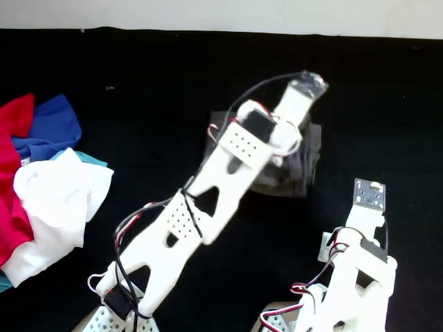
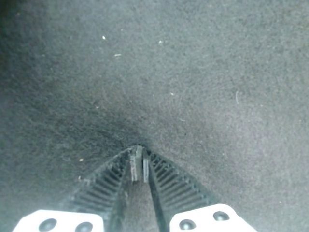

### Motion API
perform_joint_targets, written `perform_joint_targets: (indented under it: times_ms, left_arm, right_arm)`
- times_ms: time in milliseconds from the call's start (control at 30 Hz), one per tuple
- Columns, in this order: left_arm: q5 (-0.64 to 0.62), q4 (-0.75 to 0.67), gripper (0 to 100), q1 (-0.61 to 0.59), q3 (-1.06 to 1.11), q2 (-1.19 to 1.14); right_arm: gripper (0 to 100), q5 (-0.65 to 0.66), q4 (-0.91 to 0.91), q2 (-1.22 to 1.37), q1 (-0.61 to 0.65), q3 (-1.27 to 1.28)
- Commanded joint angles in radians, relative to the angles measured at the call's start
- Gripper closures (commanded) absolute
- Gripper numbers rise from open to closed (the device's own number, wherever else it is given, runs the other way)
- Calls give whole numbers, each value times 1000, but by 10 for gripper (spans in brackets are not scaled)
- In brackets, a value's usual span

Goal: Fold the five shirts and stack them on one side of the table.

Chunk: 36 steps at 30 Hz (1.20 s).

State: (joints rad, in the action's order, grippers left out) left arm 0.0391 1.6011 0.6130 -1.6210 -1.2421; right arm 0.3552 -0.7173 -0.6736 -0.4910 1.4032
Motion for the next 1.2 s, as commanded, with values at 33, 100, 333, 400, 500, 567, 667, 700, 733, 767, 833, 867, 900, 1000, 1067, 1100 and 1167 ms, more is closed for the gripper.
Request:
perform_joint_targets:
  times_ms: [33,100,333,400,500,567,667,700,733,767,833,867,900,1000,1067,1100,1167]
  left_arm:
    - [3,2,989,107,-42,-24]
    - [3,-32,988,147,-42,-50]
    - [3,-175,988,211,-42,-21]
    - [3,-187,988,217,-42,18]
    - [3,-189,987,208,-42,74]
    - [5,-183,987,189,-42,111]
    - [5,-181,987,147,-42,176]
    - [5,-178,987,128,-42,197]
    - [5,-163,987,110,-42,220]
    - [6,-140,987,90,-42,242]
    - [8,-58,987,48,-42,285]
    - [8,-2,987,27,-42,303]
    - [9,61,987,4,-42,323]
    - [8,186,990,-76,-33,363]
    - [5,186,990,-150,-19,377]
    - [3,186,990,-177,-16,381]
    - [2,193,990,-223,8,412]
  right_arm:
    - [992,5,28,-1,-7,27]
    - [992,5,28,-1,-12,27]
    - [992,-137,77,-1,-142,18]
    - [992,-192,84,-1,-189,1]
    - [992,-213,84,-1,-200,-4]
    - [992,-213,84,-1,-200,-4]
    - [992,-213,84,-1,-199,-5]
    - [992,-213,84,-1,-199,-5]
    - [992,-213,84,-1,-199,-5]
    - [992,-213,84,-1,-199,-5]
    - [992,-215,84,-1,-199,-5]
    - [992,-215,82,-1,-191,-10]
    - [992,-213,77,-1,-179,-12]
    - [992,-219,-16,-12,-134,-67]
    - [992,-221,-174,-53,-87,-176]
    - [992,-222,-249,-84,-58,-242]
    - [989,-238,-369,-150,1,-367]
